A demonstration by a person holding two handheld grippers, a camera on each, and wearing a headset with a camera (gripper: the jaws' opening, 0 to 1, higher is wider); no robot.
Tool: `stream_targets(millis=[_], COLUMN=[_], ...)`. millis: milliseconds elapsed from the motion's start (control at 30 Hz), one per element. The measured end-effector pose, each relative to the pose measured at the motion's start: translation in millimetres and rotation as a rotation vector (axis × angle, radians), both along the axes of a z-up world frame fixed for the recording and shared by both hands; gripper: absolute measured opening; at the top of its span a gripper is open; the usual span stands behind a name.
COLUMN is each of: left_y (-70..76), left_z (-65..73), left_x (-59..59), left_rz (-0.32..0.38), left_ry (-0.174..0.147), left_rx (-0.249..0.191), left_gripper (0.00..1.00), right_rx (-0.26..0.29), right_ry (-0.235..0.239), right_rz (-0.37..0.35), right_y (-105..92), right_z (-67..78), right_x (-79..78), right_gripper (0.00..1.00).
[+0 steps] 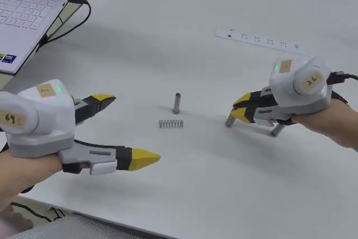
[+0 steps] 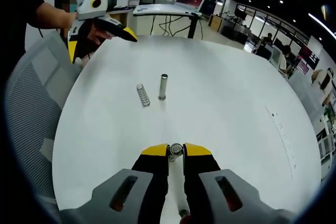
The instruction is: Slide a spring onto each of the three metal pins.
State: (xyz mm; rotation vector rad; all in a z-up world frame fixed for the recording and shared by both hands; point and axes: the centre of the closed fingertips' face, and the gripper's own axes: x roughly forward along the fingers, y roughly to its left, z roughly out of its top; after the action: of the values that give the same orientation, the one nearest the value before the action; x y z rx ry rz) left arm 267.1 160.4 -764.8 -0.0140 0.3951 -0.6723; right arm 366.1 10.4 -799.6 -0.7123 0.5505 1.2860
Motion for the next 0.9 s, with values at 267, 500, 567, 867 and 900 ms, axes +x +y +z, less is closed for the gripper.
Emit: stream_targets(millis=[267,500,567,867,900], left_y=[-1.0,-1.8,-2.1,-2.5,-2.2], left_z=[-0.5,-1.5,-1.4,0.5,0.7], left_x=[1.7,2.7,3.1,5.1,5.1], left_rz=[-0.005,-0.01,-0.011,-0.016,-0.015], left_ry=[0.0,0.0,0.0,-0.007,-0.008], left_rx=[0.0,0.002,0.003,0.002,0.001], left_gripper=[0.96,0.96,0.96,0.95,0.95], right_rx=[-0.003,0.003,0.002,-0.008,-0.009], right_ry=[0.008,0.01,0.012,-0.001,-0.001], right_rz=[0.0,-0.003,-0.003,0.005,0.005], right_y=[0.2,1.0,1.0,2.8,2.8], right_z=[-3.9,-5.0,-5.4,-4.8,-4.8], right_x=[-0.5,-0.3,-0.6,-1.6,-1.5], right_gripper=[0.07,0.07,0.08,0.08,0.08])
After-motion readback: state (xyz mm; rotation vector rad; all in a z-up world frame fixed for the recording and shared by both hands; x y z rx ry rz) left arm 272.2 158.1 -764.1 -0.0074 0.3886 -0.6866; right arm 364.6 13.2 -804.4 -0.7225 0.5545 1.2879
